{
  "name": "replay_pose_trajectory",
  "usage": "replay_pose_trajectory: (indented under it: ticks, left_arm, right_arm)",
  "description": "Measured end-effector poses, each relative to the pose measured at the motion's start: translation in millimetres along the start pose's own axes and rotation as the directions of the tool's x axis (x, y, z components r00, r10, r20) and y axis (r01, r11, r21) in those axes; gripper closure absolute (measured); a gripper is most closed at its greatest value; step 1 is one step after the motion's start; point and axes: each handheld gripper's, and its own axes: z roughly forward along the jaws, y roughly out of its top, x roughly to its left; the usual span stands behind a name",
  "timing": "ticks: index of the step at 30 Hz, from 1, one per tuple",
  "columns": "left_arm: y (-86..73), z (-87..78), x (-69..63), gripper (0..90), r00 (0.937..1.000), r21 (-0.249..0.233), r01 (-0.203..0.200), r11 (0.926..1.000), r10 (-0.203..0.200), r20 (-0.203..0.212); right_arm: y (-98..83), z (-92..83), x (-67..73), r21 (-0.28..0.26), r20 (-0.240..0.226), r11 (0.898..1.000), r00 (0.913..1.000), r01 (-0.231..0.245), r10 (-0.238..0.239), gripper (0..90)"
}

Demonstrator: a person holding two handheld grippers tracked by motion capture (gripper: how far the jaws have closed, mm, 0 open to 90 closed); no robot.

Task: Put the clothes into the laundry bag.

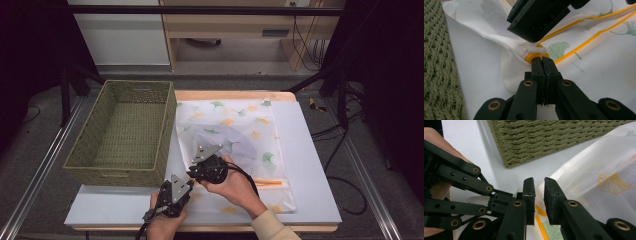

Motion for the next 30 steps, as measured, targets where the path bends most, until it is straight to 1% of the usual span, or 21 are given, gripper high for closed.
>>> replay_pose_trajectory:
  ticks: [6, 7, 10, 12, 16, 19, 22, 30]
  left_arm:
    - [0.1, -2.1, 1.3, 88.8, 1.0000, -0.005, 0.001, 1.0000, -0.001, 0.002]
    - [0.2, -2.4, 1.4, 88.7, 1.0000, -0.007, 0.002, 1.0000, -0.002, 0.000]
    - [0.3, -3.5, 2.1, 88.8, 1.0000, -0.011, 0.004, 0.9999, -0.004, 0.000]
    - [0.3, -4.1, 2.4, 88.8, 1.0000, -0.012, 0.004, 0.9999, -0.004, 0.002]
    - [0.1, -5.3, 3.1, 88.8, 1.0000, -0.013, 0.003, 0.9999, -0.003, 0.000]
    - [0.1, -5.9, 3.2, 88.8, 1.0000, -0.017, 0.005, 0.9998, -0.005, -0.001]
    - [0.0, -7.2, 4.5, 88.7, 1.0000, -0.014, -0.001, 0.9999, 0.001, -0.003]
    - [-0.1, -8.3, 6.5, 88.7, 0.9999, -0.018, 0.005, 0.9998, -0.005, -0.009]
  right_arm:
    - [8.1, 4.4, 1.0, 0.028, -0.009, 1.000, 1.0000, -0.002, 0.002, 76.5]
    - [9.0, 5.1, 1.9, 0.029, -0.009, 1.000, 0.9999, -0.010, 0.011, 76.4]
    - [11.3, 7.2, 2.6, 0.047, -0.012, 0.999, 0.9999, -0.002, 0.002, 76.4]
    - [12.4, 9.3, 2.6, 0.055, -0.015, 0.998, 0.9999, -0.004, 0.005, 76.0]
    - [14.5, 12.8, 2.9, 0.072, -0.007, 0.997, 0.9999, -0.015, 0.015, 75.4]
    - [16.0, 15.1, 3.6, 0.082, -0.014, 0.997, 0.9998, -0.011, 0.012, 75.9]
    - [17.0, 16.7, 4.4, 0.093, -0.006, 0.996, 1.0000, -0.004, 0.004, 76.5]
    - [16.2, 17.7, 3.4, 0.108, -0.001, 0.994, 0.9999, -0.014, 0.014, 79.6]
